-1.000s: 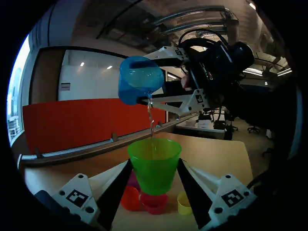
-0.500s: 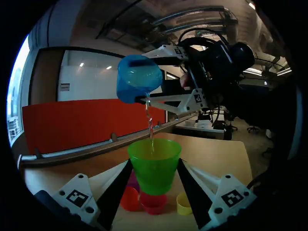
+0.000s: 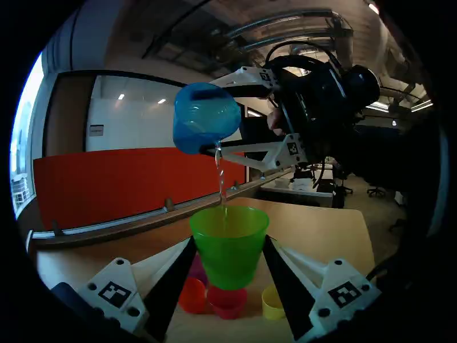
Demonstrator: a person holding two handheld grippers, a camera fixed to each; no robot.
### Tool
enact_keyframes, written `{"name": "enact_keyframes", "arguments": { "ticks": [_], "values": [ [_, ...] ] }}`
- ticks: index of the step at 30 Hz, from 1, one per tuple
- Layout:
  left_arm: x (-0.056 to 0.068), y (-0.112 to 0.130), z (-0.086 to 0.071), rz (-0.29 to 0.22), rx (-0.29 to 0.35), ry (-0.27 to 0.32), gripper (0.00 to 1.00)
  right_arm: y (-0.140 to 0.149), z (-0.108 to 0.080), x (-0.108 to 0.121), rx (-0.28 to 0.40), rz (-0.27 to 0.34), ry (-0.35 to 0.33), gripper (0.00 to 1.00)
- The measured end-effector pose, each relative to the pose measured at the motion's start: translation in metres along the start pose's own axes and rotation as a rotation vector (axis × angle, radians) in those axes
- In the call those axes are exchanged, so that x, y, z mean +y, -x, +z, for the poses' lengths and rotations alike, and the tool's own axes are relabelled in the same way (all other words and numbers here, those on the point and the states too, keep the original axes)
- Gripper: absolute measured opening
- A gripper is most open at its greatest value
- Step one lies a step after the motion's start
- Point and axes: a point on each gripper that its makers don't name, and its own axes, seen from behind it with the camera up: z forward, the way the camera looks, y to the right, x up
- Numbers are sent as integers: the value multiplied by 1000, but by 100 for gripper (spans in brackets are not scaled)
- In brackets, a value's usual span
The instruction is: Pour water
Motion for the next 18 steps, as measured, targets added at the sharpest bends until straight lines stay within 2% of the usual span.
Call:
{"name": "enact_keyframes", "arguments": {
  "ticks": [18],
  "values": [
    [1,-3,-1,5,3,-5,82,-2,-4,3,0,-39,9,88]
  ]
}}
